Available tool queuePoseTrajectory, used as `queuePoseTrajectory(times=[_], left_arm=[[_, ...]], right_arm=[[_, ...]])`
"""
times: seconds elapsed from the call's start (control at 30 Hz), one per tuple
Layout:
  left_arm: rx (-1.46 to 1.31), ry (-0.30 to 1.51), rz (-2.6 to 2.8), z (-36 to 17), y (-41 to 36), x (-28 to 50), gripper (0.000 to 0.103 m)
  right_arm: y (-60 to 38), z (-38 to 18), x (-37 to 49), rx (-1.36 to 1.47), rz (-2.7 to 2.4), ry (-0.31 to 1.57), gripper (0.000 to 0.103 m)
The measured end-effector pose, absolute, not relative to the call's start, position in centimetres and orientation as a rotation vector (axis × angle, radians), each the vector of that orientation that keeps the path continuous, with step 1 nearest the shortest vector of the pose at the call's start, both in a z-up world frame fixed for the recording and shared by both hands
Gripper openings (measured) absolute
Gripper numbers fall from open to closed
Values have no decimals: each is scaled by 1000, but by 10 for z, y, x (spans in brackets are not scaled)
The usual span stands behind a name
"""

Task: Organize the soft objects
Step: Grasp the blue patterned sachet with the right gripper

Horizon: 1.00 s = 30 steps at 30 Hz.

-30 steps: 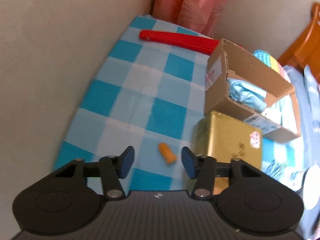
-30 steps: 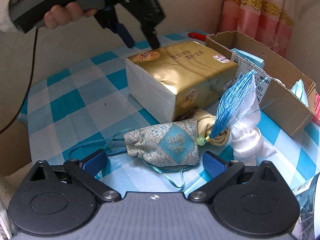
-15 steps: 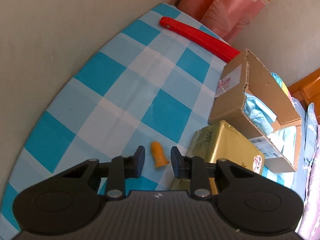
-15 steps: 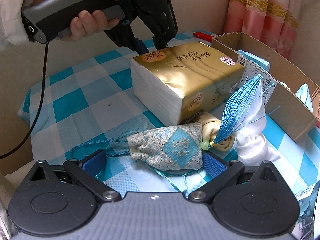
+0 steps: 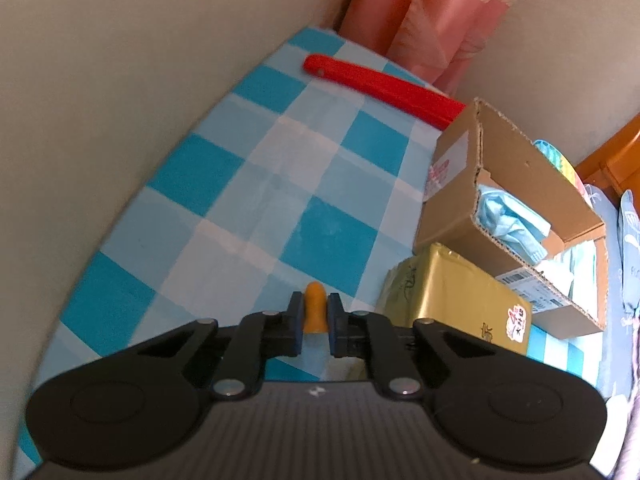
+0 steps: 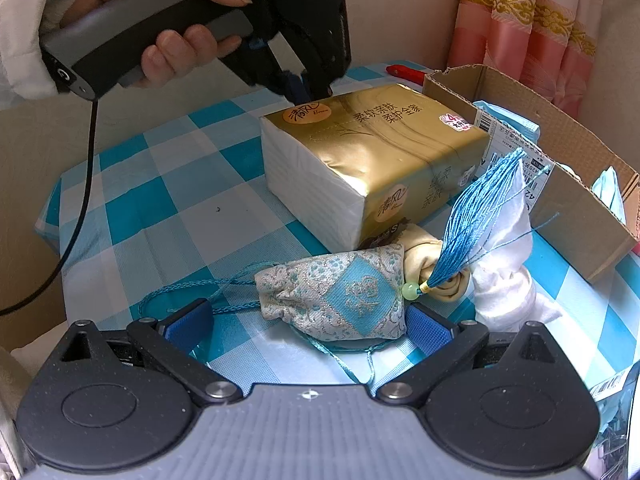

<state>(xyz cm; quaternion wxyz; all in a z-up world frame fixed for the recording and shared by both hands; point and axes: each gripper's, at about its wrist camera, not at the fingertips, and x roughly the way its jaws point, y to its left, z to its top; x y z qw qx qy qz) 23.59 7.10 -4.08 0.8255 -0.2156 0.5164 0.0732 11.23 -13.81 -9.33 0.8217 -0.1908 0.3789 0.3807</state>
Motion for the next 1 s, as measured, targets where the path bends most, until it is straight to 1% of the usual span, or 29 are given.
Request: queuePoseTrajectory(times=[0.17,0.33,0.47,0.53,0.6,0.63,0.67,0.73,0.8,0.83,0.87,0.9,1.0], left_arm=[[-395,1063,148,-29,77,230,9],[-341,1050,130,-25,80,221,9],[-328,1053,114,-26,80,216,10],[-321,1058,107,-28,79,214,9],[-318,1062,102,-28,78,212,9],[-317,1062,99,-28,78,212,9],[-314,1064,96,-28,78,211,9],[-309,1064,94,-29,78,209,10],[-304,1065,87,-29,77,209,10],[-297,1067,82,-29,76,208,10],[-289,1068,78,-28,75,207,10],[-281,1070,74,-27,74,207,10],[-254,1071,58,-23,70,203,10]], right_arm=[[-140,-92,111,-407,810,803,103],[-149,-82,106,-393,828,721,103],[-148,-81,113,-373,830,737,103],[-145,-83,115,-377,821,744,101],[-142,-85,117,-380,801,753,96],[-142,-86,118,-376,790,754,89],[-143,-86,119,-370,783,758,86],[-143,-87,121,-365,768,771,84],[-143,-88,121,-371,759,772,79],[-144,-87,120,-370,757,769,69],[-144,-86,119,-365,760,771,56],[-145,-85,119,-362,760,779,51],[-150,-79,115,-363,758,774,49]])
